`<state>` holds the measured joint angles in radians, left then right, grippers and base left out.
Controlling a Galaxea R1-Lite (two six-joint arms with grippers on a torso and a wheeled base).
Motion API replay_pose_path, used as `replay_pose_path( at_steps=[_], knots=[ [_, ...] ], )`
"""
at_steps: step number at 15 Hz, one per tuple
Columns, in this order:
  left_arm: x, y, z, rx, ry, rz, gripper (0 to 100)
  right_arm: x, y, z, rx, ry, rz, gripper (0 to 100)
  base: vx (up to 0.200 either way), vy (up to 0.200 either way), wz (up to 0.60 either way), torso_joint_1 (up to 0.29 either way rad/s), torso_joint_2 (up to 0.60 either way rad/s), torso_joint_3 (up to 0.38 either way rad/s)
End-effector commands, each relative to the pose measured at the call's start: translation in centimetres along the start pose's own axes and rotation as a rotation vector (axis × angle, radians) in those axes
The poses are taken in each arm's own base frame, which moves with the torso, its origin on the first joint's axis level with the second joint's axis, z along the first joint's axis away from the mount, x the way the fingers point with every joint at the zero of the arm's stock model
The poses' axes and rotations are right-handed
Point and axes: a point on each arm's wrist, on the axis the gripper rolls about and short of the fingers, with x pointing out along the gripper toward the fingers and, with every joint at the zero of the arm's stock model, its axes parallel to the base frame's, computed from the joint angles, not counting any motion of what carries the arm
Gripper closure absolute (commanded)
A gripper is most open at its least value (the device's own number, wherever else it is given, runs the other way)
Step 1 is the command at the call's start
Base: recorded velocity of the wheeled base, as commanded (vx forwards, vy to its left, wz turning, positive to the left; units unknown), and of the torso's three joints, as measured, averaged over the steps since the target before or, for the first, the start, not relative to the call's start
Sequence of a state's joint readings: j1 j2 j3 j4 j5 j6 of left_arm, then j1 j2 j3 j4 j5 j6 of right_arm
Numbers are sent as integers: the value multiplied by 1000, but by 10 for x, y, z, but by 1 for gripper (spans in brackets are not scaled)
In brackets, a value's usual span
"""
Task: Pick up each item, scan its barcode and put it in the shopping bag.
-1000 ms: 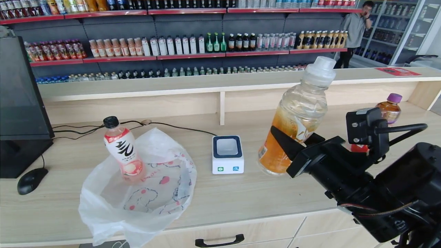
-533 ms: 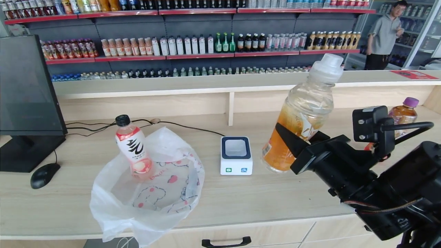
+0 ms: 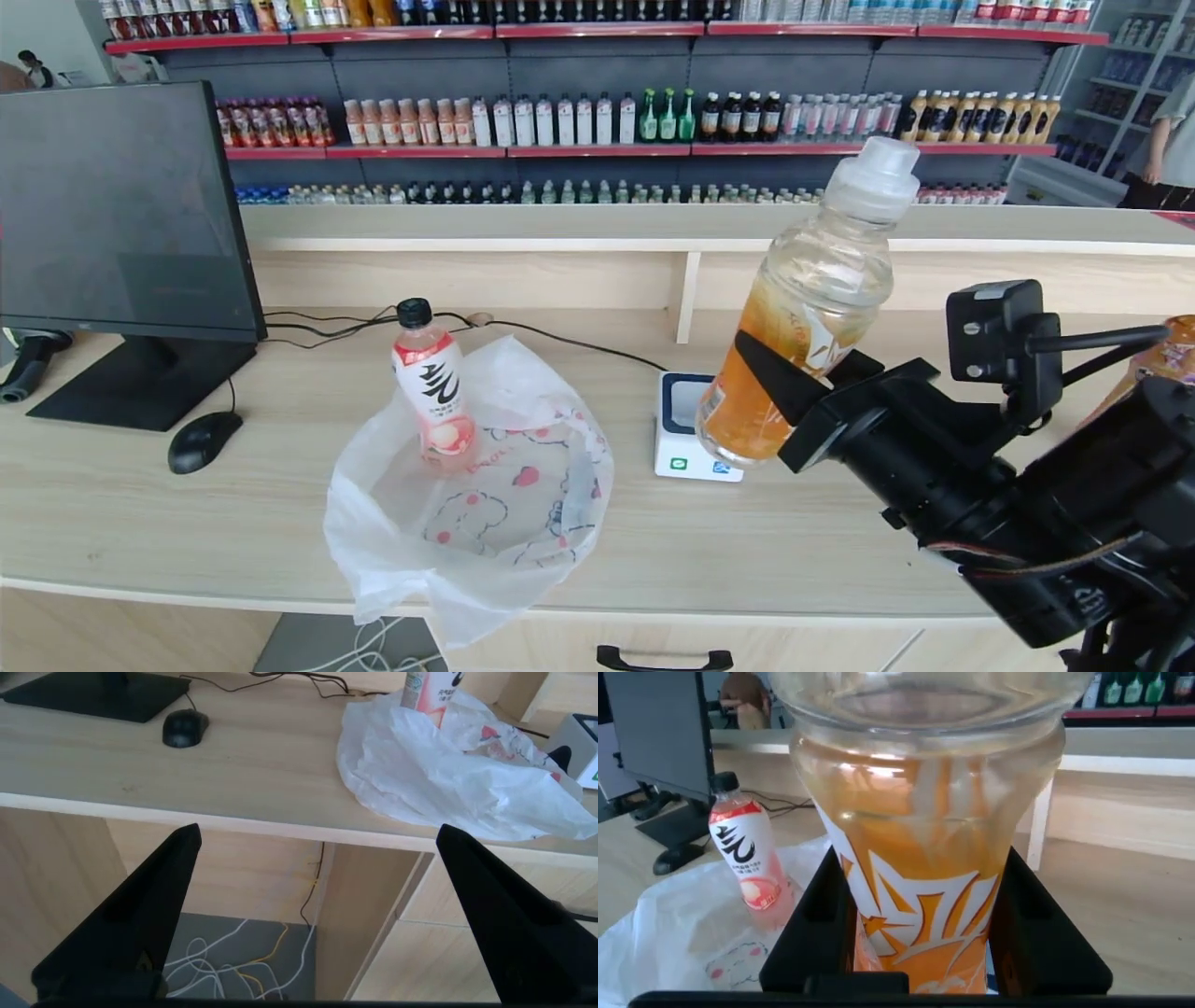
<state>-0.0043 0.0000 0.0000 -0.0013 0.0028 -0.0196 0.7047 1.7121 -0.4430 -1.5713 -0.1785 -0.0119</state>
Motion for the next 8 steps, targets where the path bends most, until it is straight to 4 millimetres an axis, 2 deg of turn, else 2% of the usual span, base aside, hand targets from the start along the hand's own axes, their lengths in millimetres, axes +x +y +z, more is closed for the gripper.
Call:
replay_pose_path(
  at_steps=[1,2,5,8],
  knots=[
    [0,0,0,0,0,1,0,3,-1,0,-27,-5,43,100,0,0,0,0,0,0],
    [0,0,0,0,0,1,0,6,-1,0,-42,-10,69,100,0,0,0,0,0,0],
    [0,0,0,0,0,1,0,36,-12,6,-198,-107,178,100,0,0,0,0,0,0],
    [0,0,0,1,0,0,0,43,-12,-6,-286,-89,213,100,0,0,0,0,0,0]
  ],
)
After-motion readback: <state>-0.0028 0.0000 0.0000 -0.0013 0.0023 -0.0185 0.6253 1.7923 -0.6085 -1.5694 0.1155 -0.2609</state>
